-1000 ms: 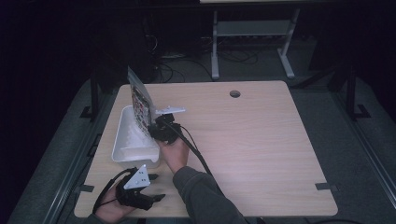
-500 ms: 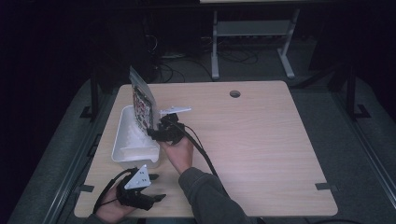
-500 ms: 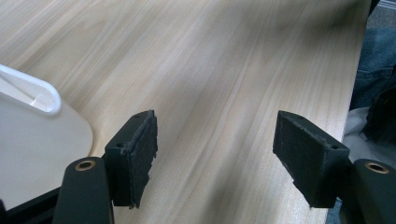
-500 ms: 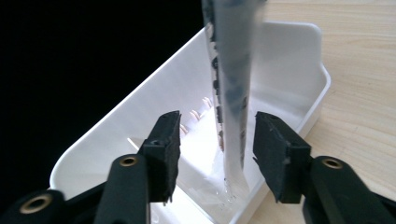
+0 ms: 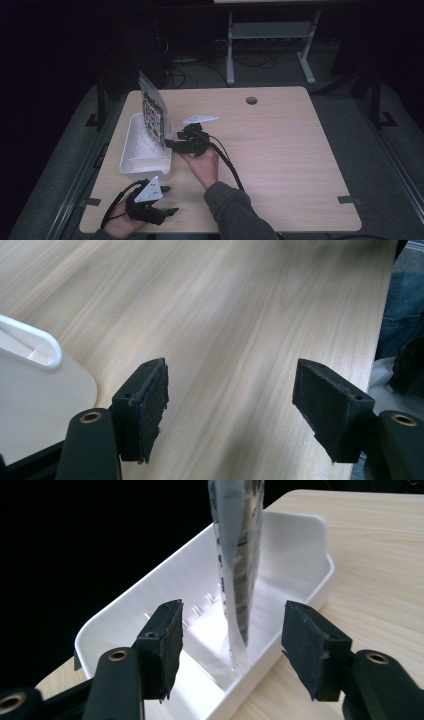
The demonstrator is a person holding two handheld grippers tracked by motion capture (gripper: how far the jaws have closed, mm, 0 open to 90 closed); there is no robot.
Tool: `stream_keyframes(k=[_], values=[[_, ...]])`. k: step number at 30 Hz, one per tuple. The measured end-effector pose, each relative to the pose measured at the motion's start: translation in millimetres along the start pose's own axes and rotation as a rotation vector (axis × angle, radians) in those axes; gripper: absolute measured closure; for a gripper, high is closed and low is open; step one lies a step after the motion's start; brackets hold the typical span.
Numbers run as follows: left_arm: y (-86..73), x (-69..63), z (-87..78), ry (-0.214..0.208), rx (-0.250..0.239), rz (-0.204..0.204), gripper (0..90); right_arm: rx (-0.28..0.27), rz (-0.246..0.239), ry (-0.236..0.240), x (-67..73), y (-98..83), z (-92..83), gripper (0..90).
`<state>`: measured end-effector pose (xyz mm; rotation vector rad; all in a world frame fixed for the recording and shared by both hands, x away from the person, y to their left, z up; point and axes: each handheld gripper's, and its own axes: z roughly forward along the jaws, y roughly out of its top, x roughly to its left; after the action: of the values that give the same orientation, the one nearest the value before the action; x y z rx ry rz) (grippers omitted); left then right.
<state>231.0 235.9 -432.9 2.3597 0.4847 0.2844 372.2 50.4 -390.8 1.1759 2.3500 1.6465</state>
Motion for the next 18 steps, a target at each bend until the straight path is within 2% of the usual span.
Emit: stream_keyframes(k=[8, 18], values=[[1.4, 0.4, 2.1, -0.005, -0.003, -0.009, 29.6, -0.014, -0.016, -0.01, -10.8, -4.7, -25.0, 38.0], [2.1, 1.7, 4.3, -0.007, -0.003, -0.017, 29.2, -0.02, -0.029, -0.032, -31.4, -19.6, -57.3, 34.2]])
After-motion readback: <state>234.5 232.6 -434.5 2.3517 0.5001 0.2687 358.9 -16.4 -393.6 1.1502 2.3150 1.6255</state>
